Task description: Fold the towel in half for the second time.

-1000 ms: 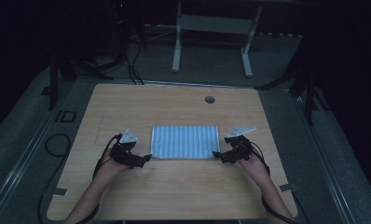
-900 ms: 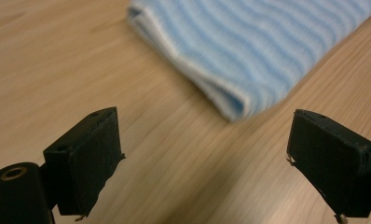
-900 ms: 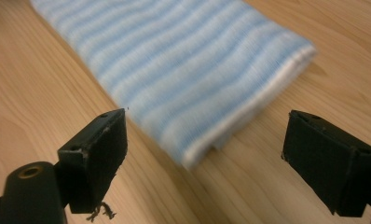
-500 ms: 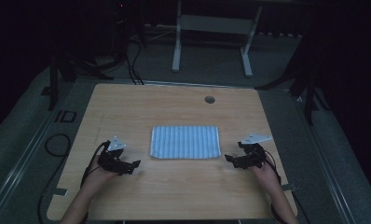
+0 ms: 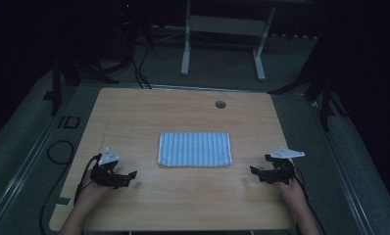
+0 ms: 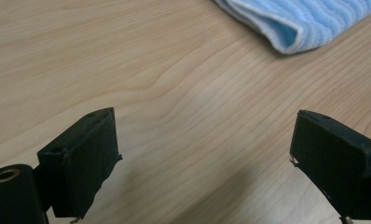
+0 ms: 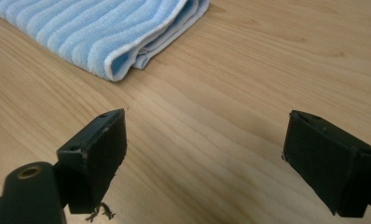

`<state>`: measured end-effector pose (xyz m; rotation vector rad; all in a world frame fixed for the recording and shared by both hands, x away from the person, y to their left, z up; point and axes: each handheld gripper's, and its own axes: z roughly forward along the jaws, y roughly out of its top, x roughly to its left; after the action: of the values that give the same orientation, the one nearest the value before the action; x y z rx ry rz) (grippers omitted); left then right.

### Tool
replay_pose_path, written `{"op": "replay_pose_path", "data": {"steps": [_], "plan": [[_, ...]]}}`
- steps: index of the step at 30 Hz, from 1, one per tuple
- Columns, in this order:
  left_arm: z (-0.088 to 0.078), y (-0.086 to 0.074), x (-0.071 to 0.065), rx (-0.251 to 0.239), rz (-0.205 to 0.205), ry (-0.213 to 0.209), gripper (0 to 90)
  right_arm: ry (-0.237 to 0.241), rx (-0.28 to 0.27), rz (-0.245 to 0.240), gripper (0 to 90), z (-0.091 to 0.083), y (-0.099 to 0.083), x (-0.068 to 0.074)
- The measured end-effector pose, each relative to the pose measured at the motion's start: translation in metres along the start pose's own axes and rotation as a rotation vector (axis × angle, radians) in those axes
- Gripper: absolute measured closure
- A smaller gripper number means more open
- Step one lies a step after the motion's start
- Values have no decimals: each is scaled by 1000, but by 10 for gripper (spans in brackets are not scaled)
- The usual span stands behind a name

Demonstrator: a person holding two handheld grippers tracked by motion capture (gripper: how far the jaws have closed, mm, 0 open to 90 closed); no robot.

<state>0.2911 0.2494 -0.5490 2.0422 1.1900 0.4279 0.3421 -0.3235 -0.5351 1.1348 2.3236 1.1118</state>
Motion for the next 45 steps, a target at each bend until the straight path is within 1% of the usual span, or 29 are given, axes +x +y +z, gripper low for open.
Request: {"op": "replay_pose_path", "data": {"steps": [2,4,6,8,9,11,12,13,14,16,18,21,23,24,25,26,27,28,30,33,34,36,37,38,40,41,42,45], "plan": [[-3,-5,3,-2,-9,13,77,-12,-6,9,129,-3,-4,-2],[-7,-10,5,-10,-26,13,77,-18,-7,14,126,-6,-7,-3],[-11,-13,6,-16,-32,18,77,-32,-14,16,125,-9,-10,-4],[-13,-14,7,-15,-35,21,77,-34,-20,24,125,-10,-12,-5],[-16,-17,7,-26,-43,21,77,-51,-36,32,125,-14,-16,-5],[-18,-22,9,-26,-46,35,77,-71,-47,36,125,-17,-20,-5],[-20,-24,10,-30,-57,33,77,-78,-56,41,125,-18,-22,-6],[-21,-25,10,-32,-69,37,77,-79,-71,48,125,-20,-23,-7],[-21,-25,10,-32,-69,37,77,-81,-84,58,125,-21,-25,-7],[-26,-30,12,-43,-90,49,77,-98,-105,75,125,-24,-27,-8],[-28,-32,13,-52,-97,49,77,-114,-125,87,125,-26,-29,-10],[-28,-34,13,-64,-105,63,77,-145,-155,120,124,-29,-31,-13],[-27,-36,14,-63,-113,62,77,-160,-159,138,123,-31,-32,-16],[-27,-36,13,-67,-114,61,77,-170,-160,149,124,-32,-32,-17],[-27,-35,12,-64,-105,63,77,-174,-164,161,123,-33,-33,-18],[-27,-35,12,-64,-105,63,77,-174,-164,161,123,-33,-33,-18],[-28,-34,10,-80,-101,68,77,-192,-166,186,124,-34,-34,-21],[-28,-34,10,-80,-101,68,77,-194,-171,193,124,-35,-35,-22],[-28,-34,9,-93,-99,81,77,-210,-178,217,124,-35,-35,-23],[-29,-33,10,-109,-104,99,77,-226,-183,226,124,-35,-35,-23],[-29,-33,10,-109,-104,99,77,-230,-183,228,124,-35,-35,-23],[-30,-33,10,-130,-112,107,77,-231,-188,227,124,-35,-35,-23],[-30,-33,10,-130,-112,107,78,-234,-186,226,124,-34,-35,-24],[-32,-33,12,-141,-128,110,77,-239,-179,224,124,-33,-35,-24],[-33,-33,12,-147,-127,116,77,-250,-174,222,124,-32,-35,-24],[-33,-33,12,-147,-127,116,77,-250,-174,222,124,-32,-35,-24],[-34,-34,13,-160,-142,114,77,-262,-179,221,125,-32,-35,-23],[-35,-34,13,-162,-144,113,77,-261,-183,226,125,-32,-35,-24]]}}
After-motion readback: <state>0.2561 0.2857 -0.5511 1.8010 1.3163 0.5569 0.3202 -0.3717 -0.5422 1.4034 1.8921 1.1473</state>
